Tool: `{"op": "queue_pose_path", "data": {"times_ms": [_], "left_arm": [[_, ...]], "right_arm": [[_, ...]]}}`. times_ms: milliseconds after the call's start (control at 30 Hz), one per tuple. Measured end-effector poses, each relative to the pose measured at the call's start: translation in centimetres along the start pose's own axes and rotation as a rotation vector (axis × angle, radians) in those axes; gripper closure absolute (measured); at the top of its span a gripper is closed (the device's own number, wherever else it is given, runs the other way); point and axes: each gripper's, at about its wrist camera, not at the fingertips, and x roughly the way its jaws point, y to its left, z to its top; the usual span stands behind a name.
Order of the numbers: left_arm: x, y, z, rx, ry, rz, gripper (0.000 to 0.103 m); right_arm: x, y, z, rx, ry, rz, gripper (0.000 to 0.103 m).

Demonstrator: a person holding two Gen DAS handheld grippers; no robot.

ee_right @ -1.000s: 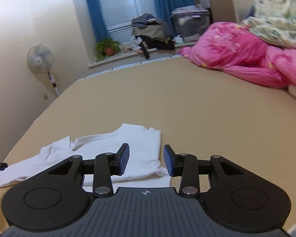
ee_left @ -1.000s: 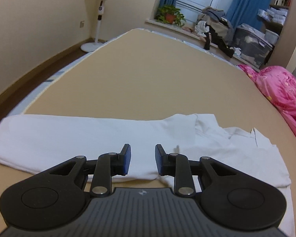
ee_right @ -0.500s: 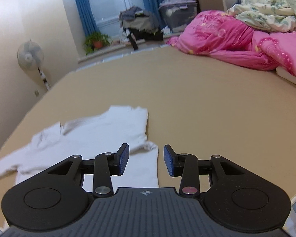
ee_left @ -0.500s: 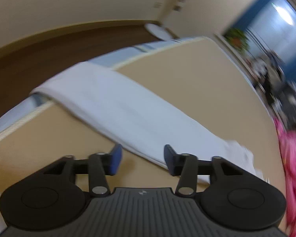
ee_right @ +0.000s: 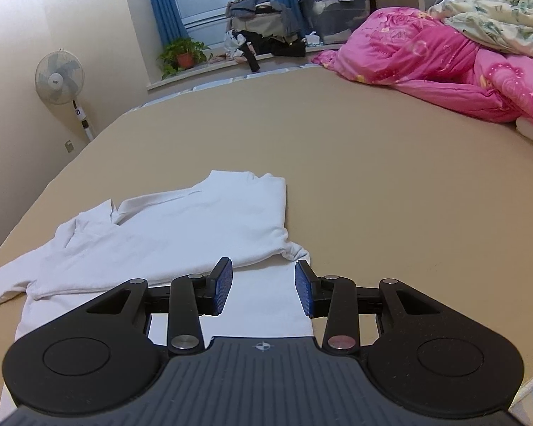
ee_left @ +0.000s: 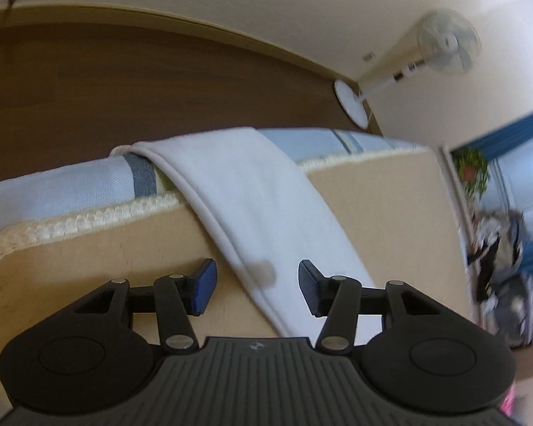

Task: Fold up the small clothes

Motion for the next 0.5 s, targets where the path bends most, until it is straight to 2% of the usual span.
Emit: {"op": "queue_pose_path", "data": {"times_ms": [100, 167, 233, 300, 367, 500], "left_arm": [[0.3, 0.8, 1.0, -0.043, -0.030, 0.006, 0.056], [0.6, 0.5, 0.9, -0.062, -0.046, 0.020, 0.071], [0.7, 0.3, 1.0, -0.056, -0.062, 0.055, 0.096], [0.9, -0.1, 0.9, -0.046, -0.079, 0.070, 0.098], [0.4, -1.5, 0.5, 0.006, -0.120, 0.091, 0.099], [-1.0, -6.8, -1.5, 0.248, -0.240, 0.071, 0.100]], "right_arm": [[0.4, 0.0, 0.0, -0.004, 0.010, -0.005, 0.062], [0.6, -0.2, 0.0, -0.004, 0.014, -0.007, 0.062], [0.8, -0.2, 0.1, -0.003, 0.017, -0.008, 0.062], [1.1, -0.2, 0.2, -0.004, 0.020, -0.009, 0.062], [1.4, 0.0, 0.2, -0.007, 0.025, -0.011, 0.062], [2.0, 0.5, 0.2, -0.019, 0.030, -0.007, 0.062]]}}
